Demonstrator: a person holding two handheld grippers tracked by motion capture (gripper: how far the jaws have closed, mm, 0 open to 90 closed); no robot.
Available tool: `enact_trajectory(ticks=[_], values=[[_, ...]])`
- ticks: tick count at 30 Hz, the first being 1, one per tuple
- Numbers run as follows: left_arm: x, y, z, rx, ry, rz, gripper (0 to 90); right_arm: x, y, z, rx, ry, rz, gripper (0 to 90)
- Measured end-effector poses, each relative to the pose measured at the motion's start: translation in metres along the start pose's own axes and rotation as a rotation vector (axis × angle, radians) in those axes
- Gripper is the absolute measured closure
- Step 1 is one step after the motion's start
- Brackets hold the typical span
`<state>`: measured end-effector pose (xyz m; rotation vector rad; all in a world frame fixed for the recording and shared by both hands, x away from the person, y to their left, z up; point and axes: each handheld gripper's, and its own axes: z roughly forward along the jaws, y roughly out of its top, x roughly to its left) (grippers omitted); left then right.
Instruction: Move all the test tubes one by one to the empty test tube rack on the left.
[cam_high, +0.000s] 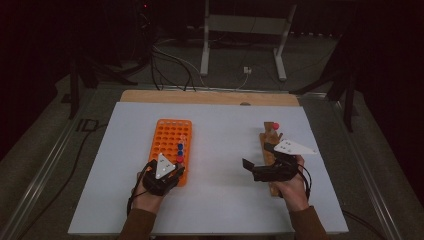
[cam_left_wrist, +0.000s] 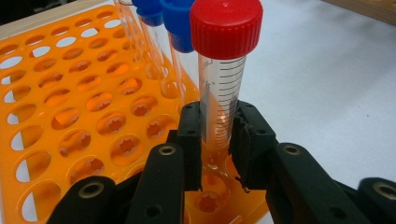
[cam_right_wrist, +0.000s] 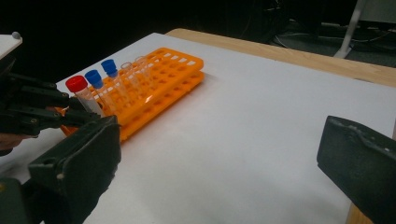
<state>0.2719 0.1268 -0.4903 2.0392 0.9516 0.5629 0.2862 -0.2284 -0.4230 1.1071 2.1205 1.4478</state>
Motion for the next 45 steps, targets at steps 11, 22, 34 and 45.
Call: enact_trajectory(ticks=[11,22,34,45], values=[[0.002,-0.001,-0.001,0.003,-0.014,-0.026,72.2,0.0,0.0,0.001,0.002,0.003,0.001,0.0],[0.01,0.001,-0.019,-0.09,-0.087,-0.075,50.8,-0.003,0.002,-0.003,-0.006,-0.009,0.006,0.0],[0.026,0.004,-0.034,-0.164,-0.162,-0.149,37.0,-0.015,0.015,-0.011,-0.023,-0.051,-0.005,0.0],[0.03,0.007,-0.045,-0.214,-0.06,-0.188,1.0,-0.053,0.02,-0.013,-0.057,-0.148,0.052,3.9]])
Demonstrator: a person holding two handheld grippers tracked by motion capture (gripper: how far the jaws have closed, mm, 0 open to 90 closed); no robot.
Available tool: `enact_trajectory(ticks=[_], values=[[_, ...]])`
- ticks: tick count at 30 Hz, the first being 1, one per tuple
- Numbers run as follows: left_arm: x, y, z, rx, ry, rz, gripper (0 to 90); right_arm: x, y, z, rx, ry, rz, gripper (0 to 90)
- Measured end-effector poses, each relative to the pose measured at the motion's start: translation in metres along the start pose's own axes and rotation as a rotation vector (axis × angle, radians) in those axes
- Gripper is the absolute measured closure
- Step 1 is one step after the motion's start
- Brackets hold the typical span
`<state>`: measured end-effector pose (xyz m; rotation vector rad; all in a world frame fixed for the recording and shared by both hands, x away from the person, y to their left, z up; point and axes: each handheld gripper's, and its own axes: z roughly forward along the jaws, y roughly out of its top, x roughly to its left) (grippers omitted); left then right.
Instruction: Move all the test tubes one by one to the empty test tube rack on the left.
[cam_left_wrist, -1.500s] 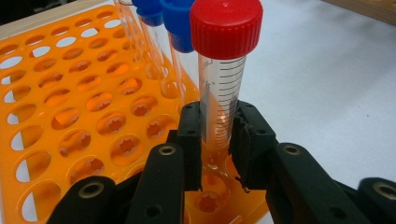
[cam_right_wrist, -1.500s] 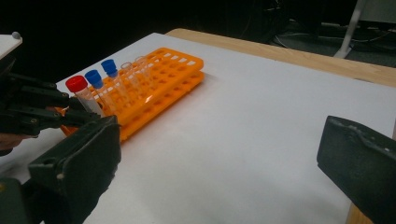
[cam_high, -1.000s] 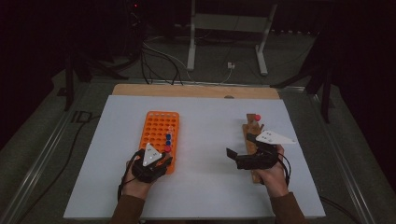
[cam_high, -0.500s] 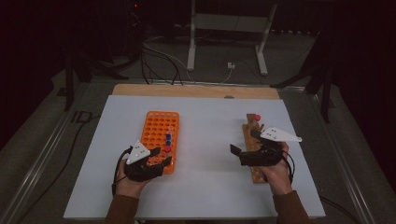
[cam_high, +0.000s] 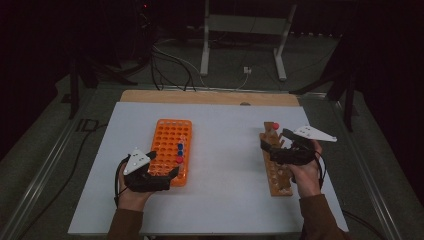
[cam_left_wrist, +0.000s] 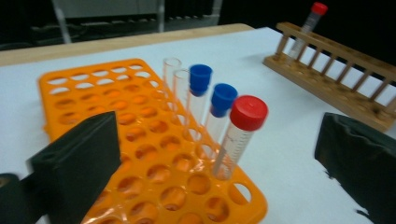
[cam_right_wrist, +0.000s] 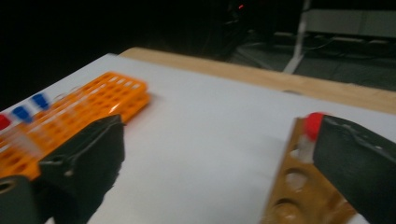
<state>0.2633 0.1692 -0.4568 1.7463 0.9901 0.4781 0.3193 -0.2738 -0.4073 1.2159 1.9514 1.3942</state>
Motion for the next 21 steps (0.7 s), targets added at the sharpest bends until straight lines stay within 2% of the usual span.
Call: enact_trajectory(ticks=[3,7,11,14,18,21], values=[[0.001,0.0,-0.002,-0.012,0.008,0.0,0.5,-0.011,0.0,0.003,-0.005,-0.038,0.012,6.2],[0.002,0.0,-0.003,-0.017,0.018,-0.003,0.5,-0.028,-0.004,0.014,0.032,-0.079,0.034,7.5],[0.003,-0.001,-0.001,-0.009,0.016,-0.005,0.5,-0.04,-0.007,0.025,0.07,-0.089,0.061,10.6],[0.002,-0.001,0.0,-0.002,0.013,-0.004,0.5,-0.045,-0.007,0.033,0.094,-0.097,0.057,13.7],[0.002,-0.002,0.0,-0.002,0.014,-0.003,0.5,-0.05,-0.009,0.045,0.122,-0.117,0.046,23.1],[0.003,-0.003,0.001,-0.001,0.019,-0.008,0.5,-0.055,-0.011,0.053,0.148,-0.152,0.037,32.0]])
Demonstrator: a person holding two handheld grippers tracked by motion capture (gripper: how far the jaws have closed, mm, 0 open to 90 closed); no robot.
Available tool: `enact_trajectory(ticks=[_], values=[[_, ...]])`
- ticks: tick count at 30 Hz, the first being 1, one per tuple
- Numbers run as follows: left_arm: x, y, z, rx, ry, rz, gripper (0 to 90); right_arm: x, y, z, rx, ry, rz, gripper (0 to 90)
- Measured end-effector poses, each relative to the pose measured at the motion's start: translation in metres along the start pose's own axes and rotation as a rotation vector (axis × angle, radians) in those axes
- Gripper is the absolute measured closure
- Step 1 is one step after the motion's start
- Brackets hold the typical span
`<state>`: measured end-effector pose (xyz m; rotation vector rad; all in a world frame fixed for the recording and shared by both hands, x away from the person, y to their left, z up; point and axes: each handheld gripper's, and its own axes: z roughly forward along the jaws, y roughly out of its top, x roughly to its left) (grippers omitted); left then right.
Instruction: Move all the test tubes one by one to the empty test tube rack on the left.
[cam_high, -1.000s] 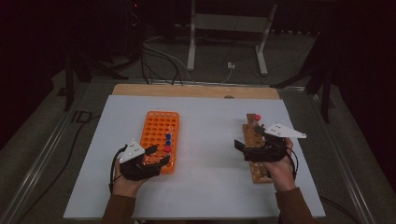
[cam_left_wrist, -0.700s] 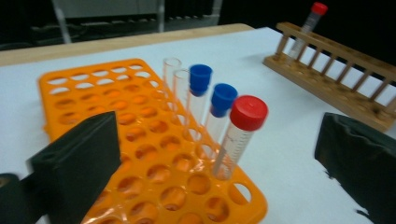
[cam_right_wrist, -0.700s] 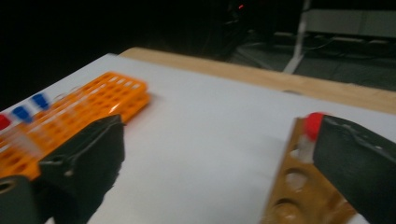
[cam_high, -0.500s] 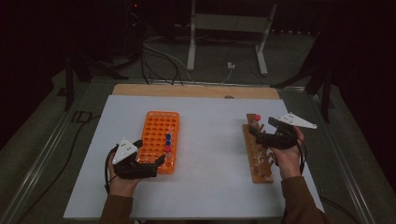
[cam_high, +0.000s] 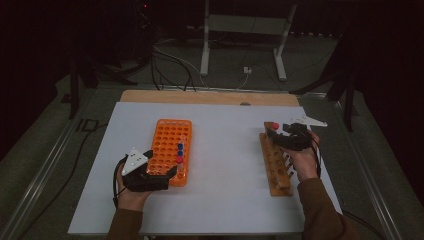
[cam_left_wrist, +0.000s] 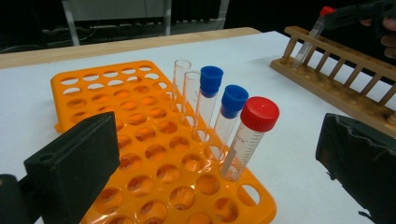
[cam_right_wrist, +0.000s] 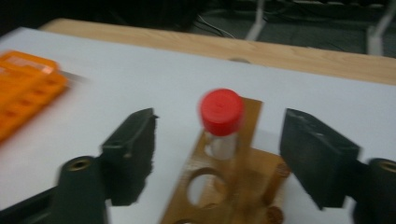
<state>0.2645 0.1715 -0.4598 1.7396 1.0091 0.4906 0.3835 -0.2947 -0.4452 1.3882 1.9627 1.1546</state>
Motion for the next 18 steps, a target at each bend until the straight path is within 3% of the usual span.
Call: enact_trajectory(ticks=[5,12,18], values=[[0.001,-0.001,0.001,0.002,-0.001,-0.006,0.5,-0.005,-0.004,0.011,0.033,-0.007,-0.004,52.5],[0.0,-0.002,0.002,0.009,0.0,-0.003,0.5,0.001,-0.003,0.013,0.021,-0.01,-0.051,71.7],[0.0,-0.002,0.003,0.014,-0.001,0.001,0.5,0.0,-0.003,0.01,0.01,-0.012,-0.04,74.3]])
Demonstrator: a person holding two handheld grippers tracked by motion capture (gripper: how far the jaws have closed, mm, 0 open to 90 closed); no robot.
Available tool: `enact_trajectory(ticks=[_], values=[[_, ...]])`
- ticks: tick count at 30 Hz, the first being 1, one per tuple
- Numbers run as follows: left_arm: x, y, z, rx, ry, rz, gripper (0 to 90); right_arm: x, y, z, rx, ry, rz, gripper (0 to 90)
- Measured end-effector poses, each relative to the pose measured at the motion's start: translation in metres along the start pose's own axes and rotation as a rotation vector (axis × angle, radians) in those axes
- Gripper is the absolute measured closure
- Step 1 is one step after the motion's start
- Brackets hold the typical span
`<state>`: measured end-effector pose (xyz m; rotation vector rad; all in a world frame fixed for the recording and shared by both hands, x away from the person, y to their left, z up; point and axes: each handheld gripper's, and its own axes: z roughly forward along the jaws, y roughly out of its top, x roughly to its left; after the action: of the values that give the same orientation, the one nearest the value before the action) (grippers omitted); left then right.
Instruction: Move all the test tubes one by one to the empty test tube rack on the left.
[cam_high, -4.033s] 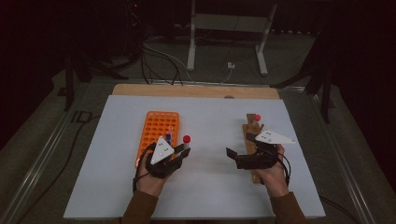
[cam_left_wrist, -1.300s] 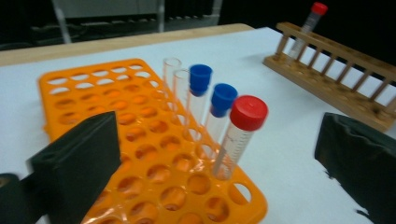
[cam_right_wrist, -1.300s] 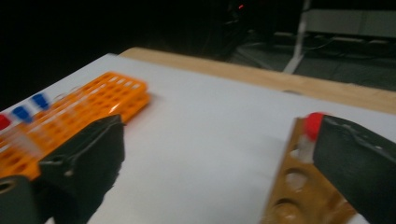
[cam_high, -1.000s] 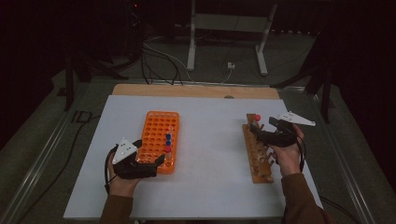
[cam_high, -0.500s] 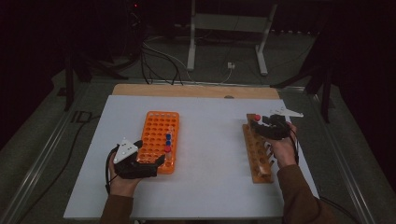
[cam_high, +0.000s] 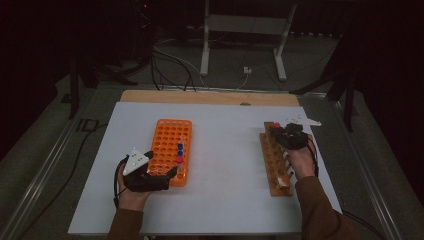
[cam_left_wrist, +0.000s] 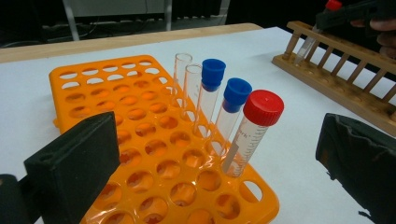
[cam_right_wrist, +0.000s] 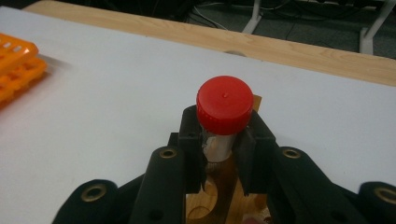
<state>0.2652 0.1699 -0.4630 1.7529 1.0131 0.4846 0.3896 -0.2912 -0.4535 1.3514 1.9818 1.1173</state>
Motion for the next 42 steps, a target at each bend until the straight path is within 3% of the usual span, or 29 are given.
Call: enact_trajectory(ticks=[7,14,23,32,37,42], values=[[0.0,0.0,0.0,-0.003,-0.001,0.0,0.5,0.004,0.005,-0.014,-0.049,-0.016,-0.015,74.3],[-0.003,-0.001,0.003,0.002,-0.004,0.003,0.5,0.002,0.011,-0.031,-0.086,-0.007,0.015,74.3],[-0.005,-0.001,0.004,0.003,-0.005,0.009,0.5,0.003,0.021,-0.054,-0.137,-0.009,-0.007,74.3],[-0.01,0.005,-0.002,-0.046,0.02,0.023,0.5,0.017,0.02,-0.069,-0.166,0.068,-0.028,74.2],[-0.018,0.012,-0.004,-0.07,0.029,0.05,0.6,0.031,0.013,-0.07,-0.142,0.109,-0.057,74.1],[-0.03,0.019,-0.001,-0.079,0.009,0.077,0.6,0.046,0.002,-0.067,-0.113,0.151,-0.073,74.1]])
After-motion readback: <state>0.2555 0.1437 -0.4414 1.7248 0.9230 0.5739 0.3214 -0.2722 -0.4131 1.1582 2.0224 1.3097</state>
